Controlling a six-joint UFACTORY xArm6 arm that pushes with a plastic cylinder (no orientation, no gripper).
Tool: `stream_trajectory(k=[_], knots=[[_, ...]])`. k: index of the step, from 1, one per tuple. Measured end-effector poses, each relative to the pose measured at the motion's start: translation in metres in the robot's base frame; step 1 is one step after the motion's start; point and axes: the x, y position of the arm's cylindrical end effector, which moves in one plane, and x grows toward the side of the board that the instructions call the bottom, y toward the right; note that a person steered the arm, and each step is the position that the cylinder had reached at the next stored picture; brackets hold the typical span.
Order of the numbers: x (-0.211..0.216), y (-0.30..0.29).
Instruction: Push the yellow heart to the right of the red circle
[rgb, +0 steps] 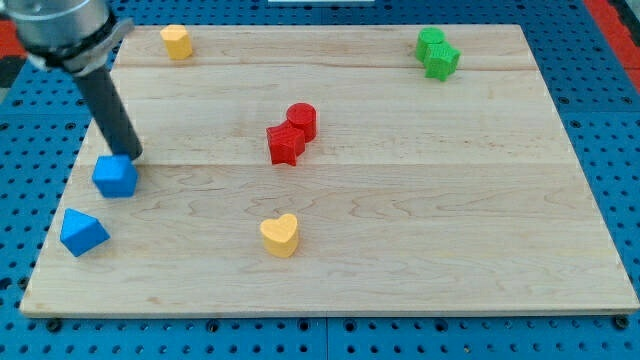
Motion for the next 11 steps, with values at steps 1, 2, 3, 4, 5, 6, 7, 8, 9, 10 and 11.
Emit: stream_trajectory(k=[1, 2, 3, 4, 5, 6, 7, 8, 9, 10, 11], knots=[[0.015, 0.000], [0.047, 0.010], [0.075, 0.075], [0.111, 0.090], [0.111, 0.171], [0.087, 0.239], [0.041, 0.296], [0.013, 0.314], [0.005, 0.276], [-0.010, 0.318], [-0.019, 0.389]])
